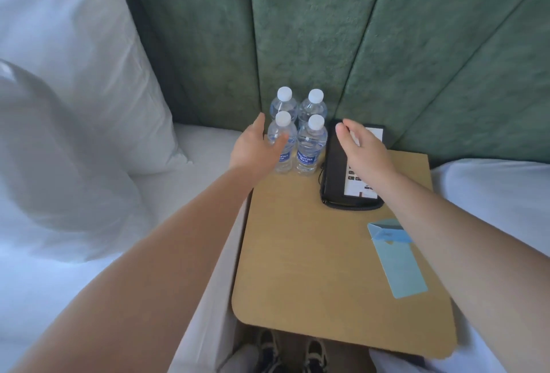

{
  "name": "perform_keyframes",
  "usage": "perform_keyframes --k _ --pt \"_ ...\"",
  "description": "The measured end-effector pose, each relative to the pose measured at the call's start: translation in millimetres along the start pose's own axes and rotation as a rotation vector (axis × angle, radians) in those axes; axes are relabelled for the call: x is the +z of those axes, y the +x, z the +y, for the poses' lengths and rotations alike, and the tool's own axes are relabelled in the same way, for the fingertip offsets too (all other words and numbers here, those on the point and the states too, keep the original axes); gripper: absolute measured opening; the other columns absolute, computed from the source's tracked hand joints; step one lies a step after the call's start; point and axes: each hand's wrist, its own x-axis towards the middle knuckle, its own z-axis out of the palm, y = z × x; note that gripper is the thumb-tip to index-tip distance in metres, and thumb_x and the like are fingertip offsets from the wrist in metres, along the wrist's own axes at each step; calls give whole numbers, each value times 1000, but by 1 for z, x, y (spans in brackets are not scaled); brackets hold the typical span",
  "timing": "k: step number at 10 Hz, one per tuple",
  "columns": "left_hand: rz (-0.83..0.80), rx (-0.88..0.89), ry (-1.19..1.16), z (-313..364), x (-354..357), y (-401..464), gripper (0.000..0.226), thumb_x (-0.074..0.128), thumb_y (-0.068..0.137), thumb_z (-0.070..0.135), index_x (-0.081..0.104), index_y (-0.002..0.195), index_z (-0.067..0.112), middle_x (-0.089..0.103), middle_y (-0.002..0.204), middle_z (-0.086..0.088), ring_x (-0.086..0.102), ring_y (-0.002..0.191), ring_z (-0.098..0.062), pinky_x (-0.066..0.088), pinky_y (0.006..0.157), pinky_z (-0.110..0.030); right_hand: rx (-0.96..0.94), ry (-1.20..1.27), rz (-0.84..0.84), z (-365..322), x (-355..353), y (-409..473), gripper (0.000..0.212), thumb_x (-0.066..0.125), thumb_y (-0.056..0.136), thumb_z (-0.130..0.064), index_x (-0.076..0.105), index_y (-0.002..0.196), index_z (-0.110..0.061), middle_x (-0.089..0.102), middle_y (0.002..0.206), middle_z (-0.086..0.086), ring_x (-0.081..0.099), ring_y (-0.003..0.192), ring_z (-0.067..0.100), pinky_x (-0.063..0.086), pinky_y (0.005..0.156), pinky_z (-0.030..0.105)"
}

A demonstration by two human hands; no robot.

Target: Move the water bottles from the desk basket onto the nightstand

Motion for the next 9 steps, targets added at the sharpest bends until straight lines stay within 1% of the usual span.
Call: perform_keyframes --k 1,2,3,4,5,6,8,9 --pt "16 75 33 16 -15 -40 75 51 92 53 25 152 17 46 145 -6 41 134 -22 38 106 -39 -10 -16 8 -14 -19 -34 59 43 93 -57 42 142 -25 39 150 -4 35 138 13 25 105 25" --pt "88 157 74 31 -29 -84 70 48 93 51 29 150 16 39 152 -3 30 142 -23 28 114 -43 -55 -61 17 -26 -30 -72 57 47 93 -51 45 141 -19 42 148 -1 35 137 14 30 112 35" --pt "111 178 141 42 -38 -126 69 44 95 53 27 151 17 35 155 -4 22 146 -20 18 118 -41 -82 -100 32 -35 -36 -111 56 50 93 -48 47 138 -15 45 145 1 40 134 18 33 110 41" --pt "105 169 179 45 -45 -163 68 40 95 54 24 152 21 30 157 0 14 148 -18 10 120 -41 -128 -152 78 -40 -39 -147 53 56 93 -39 49 136 -9 49 141 8 42 132 24 34 108 43" --pt "74 198 258 41 -49 -191 68 37 96 55 19 153 23 26 159 2 10 149 -17 6 120 -41 -163 -220 148 -39 -42 -180 51 62 91 -28 51 134 -2 50 138 15 42 132 30 32 109 43" --pt "76 198 265 37 -51 -213 69 34 95 57 17 154 24 26 159 2 8 149 -17 5 120 -42 -157 -241 178 -35 -41 -209 49 63 90 -27 53 131 -2 49 137 17 44 129 32 35 107 44" --pt "17 203 301 25 -49 -248 71 31 94 61 16 154 25 24 160 1 5 150 -17 3 121 -45 -111 -308 179 -24 -33 -246 49 58 92 -32 51 135 -10 37 149 12 35 136 27 32 110 43" --pt "18 210 318 22 -45 -266 71 31 94 61 17 154 25 23 160 1 4 150 -17 3 121 -45 -110 -327 210 -17 -31 -259 49 58 93 -33 51 135 -9 35 151 13 31 140 27 28 113 42"
